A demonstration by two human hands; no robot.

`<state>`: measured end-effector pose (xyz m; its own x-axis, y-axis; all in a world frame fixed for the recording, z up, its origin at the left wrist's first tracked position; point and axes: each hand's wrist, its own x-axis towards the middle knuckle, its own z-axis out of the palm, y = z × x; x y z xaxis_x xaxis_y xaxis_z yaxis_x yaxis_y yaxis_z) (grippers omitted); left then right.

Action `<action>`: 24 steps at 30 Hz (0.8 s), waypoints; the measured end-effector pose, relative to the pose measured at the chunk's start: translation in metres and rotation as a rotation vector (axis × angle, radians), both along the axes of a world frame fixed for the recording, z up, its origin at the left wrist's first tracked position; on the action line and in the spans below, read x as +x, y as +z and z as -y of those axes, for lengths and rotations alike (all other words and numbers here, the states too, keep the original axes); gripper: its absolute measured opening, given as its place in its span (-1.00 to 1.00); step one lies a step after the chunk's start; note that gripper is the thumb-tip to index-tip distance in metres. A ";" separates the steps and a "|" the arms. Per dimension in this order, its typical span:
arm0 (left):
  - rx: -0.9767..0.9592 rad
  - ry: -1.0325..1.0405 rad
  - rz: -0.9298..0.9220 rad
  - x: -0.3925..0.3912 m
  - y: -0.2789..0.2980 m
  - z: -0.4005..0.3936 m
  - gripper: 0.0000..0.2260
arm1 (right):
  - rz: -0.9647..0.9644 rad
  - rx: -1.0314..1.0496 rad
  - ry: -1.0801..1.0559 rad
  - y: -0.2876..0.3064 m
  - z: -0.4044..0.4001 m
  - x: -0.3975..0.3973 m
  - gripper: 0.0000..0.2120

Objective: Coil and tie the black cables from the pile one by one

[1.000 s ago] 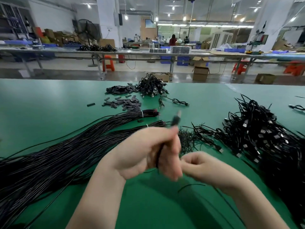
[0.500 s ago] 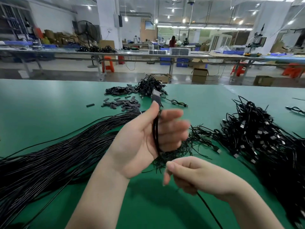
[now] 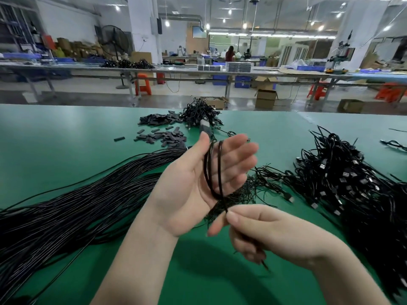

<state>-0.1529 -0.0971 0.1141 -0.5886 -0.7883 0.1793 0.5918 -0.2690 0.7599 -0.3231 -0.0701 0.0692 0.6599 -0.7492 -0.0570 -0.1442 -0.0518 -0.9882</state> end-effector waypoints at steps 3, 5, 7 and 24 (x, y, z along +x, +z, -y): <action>-0.119 0.035 0.192 0.005 0.000 -0.004 -0.64 | -0.238 -0.017 -0.265 -0.013 0.013 -0.004 -0.60; -0.287 0.058 0.473 0.007 -0.004 -0.004 -0.62 | -0.320 -0.130 -0.494 -0.012 0.015 -0.012 -0.51; -0.416 0.028 0.761 0.006 -0.010 -0.003 -0.62 | -0.282 -0.224 -0.631 -0.003 0.015 -0.018 -0.49; 0.153 0.396 -0.055 -0.014 -0.009 0.003 -0.72 | -0.162 -0.214 -0.338 0.008 -0.001 0.012 -0.66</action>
